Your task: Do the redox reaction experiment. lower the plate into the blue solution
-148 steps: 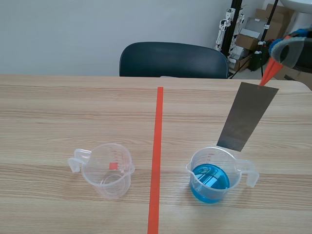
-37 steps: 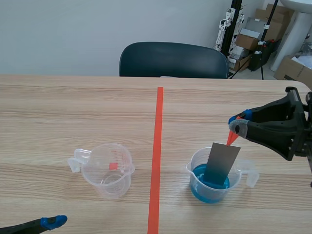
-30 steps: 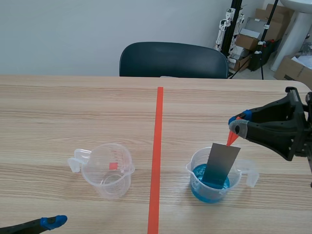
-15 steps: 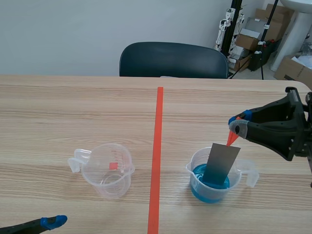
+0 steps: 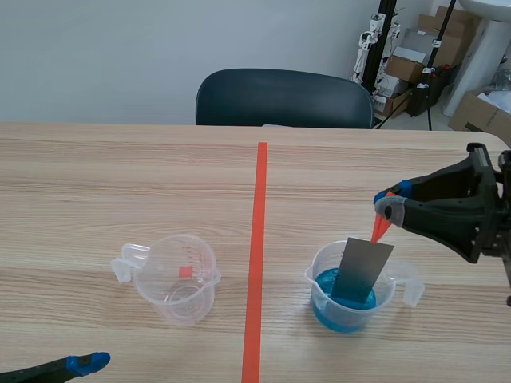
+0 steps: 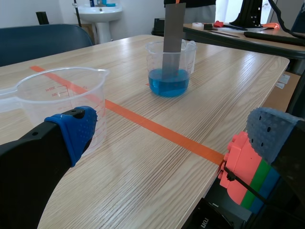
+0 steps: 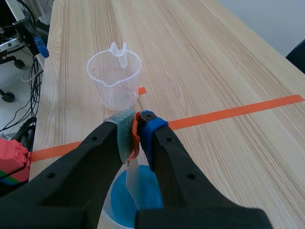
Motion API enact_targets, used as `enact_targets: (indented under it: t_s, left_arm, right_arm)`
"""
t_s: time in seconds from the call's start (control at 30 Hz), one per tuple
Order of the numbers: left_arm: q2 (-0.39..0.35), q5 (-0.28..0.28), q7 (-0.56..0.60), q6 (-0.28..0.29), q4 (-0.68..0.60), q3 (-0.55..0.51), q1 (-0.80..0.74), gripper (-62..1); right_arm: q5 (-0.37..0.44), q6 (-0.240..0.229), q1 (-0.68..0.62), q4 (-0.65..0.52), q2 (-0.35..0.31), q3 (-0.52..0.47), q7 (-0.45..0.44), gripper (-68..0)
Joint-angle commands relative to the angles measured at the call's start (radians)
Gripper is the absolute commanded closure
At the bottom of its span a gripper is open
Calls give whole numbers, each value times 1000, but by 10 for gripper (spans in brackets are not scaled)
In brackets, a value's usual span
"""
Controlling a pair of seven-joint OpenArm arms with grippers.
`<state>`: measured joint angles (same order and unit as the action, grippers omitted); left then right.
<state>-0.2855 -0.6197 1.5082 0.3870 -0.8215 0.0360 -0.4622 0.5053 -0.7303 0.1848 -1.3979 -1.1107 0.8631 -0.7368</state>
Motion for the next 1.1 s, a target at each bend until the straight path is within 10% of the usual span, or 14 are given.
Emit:
enact_targets:
  t_s: [0.0, 1.07]
  left_arm:
    - [0, 10, 46, 1, -5, -2, -1, -623]
    - [0, 10, 46, 1, -5, -2, -1, -623]
  right_arm:
    - [-5, -15, 11, -5, -14, -12, 25, -4]
    - [-5, -15, 12, -5, -14, -12, 13, -4]
